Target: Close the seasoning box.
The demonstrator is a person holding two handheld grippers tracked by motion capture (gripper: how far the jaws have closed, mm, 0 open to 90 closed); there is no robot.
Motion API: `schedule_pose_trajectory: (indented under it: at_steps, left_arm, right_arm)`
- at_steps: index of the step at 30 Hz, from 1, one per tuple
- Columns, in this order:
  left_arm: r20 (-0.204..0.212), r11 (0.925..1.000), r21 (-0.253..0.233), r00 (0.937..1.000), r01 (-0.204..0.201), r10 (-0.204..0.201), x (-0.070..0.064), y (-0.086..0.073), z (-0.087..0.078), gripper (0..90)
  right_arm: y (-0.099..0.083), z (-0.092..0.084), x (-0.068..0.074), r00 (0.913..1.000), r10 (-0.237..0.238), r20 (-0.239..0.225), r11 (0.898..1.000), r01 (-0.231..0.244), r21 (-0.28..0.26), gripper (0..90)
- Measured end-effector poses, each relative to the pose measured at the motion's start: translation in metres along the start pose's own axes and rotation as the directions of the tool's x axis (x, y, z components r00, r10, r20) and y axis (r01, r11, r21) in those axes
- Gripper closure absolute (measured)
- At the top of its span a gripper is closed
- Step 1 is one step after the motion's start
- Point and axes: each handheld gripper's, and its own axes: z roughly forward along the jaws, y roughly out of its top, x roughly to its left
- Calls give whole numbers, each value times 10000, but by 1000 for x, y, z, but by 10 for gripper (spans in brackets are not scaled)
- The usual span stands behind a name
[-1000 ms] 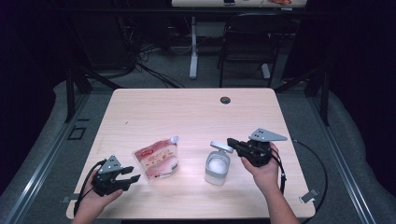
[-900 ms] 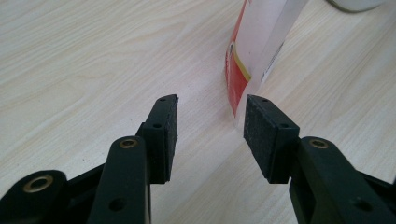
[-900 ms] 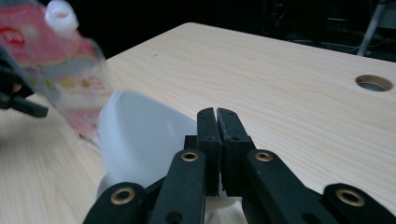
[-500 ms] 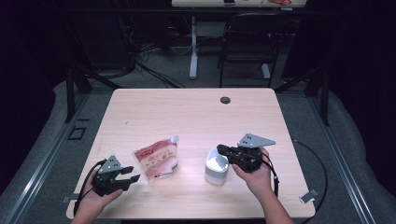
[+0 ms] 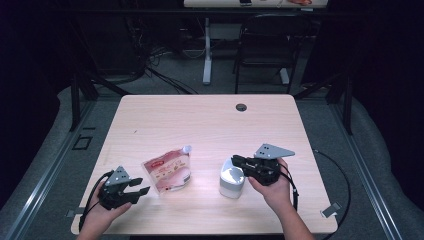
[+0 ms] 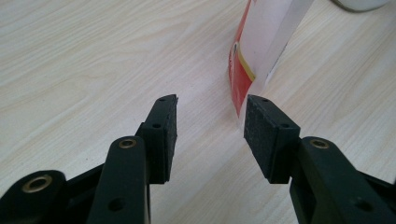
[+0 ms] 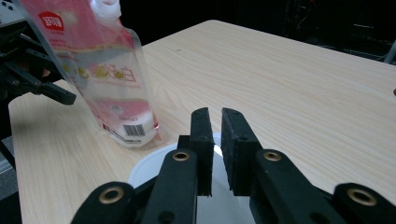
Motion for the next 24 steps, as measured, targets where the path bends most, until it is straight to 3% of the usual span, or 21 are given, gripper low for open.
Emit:
schedule_pose_trajectory:
  at_steps: [17, 24]
  left_arm:
    - [-137, 9998, -22, 9997, 186, -187, 3, -1, -1, 542]
    - [-307, 9995, -31, 9990, 314, -315, 5, -4, 1, 537]
  right_arm:
    - [11, -9, 3, 9999, -118, 88, 9999, 119, -94, 770]
    - [9, -20, 3, 9995, -129, 284, 9999, 129, 2, 678]
